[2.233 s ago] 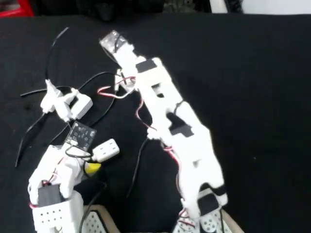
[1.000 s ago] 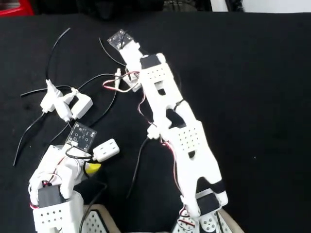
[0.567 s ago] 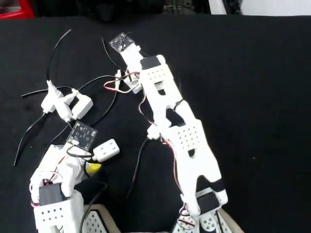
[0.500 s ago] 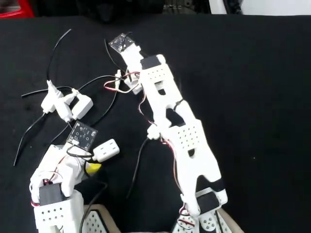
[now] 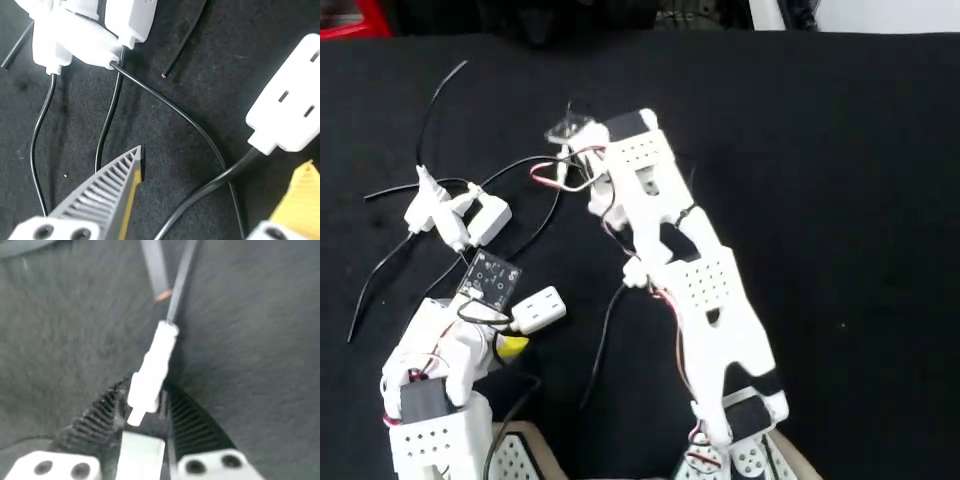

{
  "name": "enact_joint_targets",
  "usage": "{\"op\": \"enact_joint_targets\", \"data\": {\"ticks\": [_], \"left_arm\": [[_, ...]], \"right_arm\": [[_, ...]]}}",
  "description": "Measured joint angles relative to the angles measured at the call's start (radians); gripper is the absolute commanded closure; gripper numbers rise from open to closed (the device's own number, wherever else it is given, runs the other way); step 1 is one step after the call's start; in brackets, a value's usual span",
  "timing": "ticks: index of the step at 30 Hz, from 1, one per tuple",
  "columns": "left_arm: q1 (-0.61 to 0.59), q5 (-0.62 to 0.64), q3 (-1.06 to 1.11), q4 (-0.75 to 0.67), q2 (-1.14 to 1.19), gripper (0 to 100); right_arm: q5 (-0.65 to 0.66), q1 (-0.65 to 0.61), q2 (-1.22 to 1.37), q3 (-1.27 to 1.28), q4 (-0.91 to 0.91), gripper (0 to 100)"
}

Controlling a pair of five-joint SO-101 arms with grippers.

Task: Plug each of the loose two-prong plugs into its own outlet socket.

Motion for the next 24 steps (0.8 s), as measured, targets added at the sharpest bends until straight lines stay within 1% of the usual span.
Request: {"op": "enact_joint_targets", "data": {"ticks": [3,5,8,10,14,24], "left_arm": [[0.000,0.000,0.000,0.000,0.000,56],[0.000,0.000,0.000,0.000,0.000,56],[0.000,-0.002,0.000,0.000,0.000,56],[0.000,-0.018,0.000,0.000,0.000,56],[0.000,-0.028,0.000,0.000,0.000,56],[0.000,-0.028,0.000,0.000,0.000,56]], "right_arm": [[0.061,0.008,-0.068,0.133,0.000,96.6],[0.103,0.006,-0.118,0.224,0.000,88.9],[0.127,-0.009,-0.180,0.318,0.000,75.6],[0.144,-0.023,-0.196,0.336,0.000,71.4],[0.186,-0.040,-0.199,0.338,0.000,71.2],[0.192,-0.080,-0.199,0.275,0.000,71.2]]}}
